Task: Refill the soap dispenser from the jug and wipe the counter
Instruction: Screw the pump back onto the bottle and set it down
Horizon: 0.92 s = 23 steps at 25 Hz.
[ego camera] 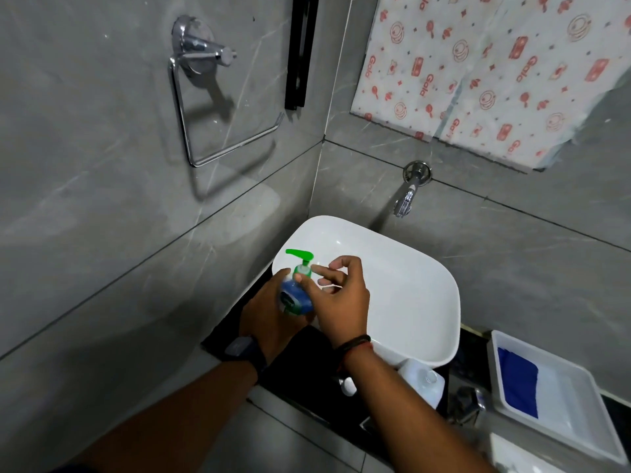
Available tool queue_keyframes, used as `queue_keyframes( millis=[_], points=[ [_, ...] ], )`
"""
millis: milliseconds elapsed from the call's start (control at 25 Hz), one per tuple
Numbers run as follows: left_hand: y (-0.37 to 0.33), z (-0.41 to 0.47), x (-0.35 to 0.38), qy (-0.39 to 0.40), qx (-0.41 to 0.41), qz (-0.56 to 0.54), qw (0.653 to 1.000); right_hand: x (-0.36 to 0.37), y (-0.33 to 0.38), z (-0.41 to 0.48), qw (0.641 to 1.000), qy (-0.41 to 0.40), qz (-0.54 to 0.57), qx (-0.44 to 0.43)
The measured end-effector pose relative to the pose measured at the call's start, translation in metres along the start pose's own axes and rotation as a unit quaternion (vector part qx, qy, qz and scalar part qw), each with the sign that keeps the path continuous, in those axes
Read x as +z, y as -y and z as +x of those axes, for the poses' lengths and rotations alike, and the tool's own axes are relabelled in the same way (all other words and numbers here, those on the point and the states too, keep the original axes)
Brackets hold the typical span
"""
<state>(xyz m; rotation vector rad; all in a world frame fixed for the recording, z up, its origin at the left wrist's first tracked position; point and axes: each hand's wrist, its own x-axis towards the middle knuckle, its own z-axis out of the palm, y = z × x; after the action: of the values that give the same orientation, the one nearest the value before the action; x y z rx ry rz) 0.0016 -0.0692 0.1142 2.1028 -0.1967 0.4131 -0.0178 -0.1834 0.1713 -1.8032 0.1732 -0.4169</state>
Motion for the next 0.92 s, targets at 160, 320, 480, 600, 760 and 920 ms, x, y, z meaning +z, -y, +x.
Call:
queue_keyframes(
  millis=[160,320,480,600,760,920],
  points=[
    [0.059,-0.006,0.003,-0.006,-0.088,-0.039,0.995,0.012,-0.063,-0.018,0.995,-0.041,-0.089,0.007],
    [0.111,-0.009,0.019,-0.001,-0.132,-0.065,0.989,0.032,-0.141,-0.033,0.952,0.149,-0.267,0.001],
    [0.149,-0.013,0.035,0.022,-0.143,-0.078,0.986,0.051,-0.196,-0.035,0.899,0.224,-0.370,-0.073],
    [0.163,-0.014,0.038,0.035,-0.124,-0.055,0.990,0.057,-0.224,-0.035,0.870,0.230,-0.423,-0.104],
    [0.171,-0.019,0.041,0.026,-0.123,-0.052,0.991,0.063,-0.245,-0.035,0.850,0.226,-0.456,-0.135],
    [0.163,-0.017,0.032,0.023,-0.106,-0.060,0.992,0.060,-0.239,-0.034,0.859,0.233,-0.436,-0.131]
  ],
)
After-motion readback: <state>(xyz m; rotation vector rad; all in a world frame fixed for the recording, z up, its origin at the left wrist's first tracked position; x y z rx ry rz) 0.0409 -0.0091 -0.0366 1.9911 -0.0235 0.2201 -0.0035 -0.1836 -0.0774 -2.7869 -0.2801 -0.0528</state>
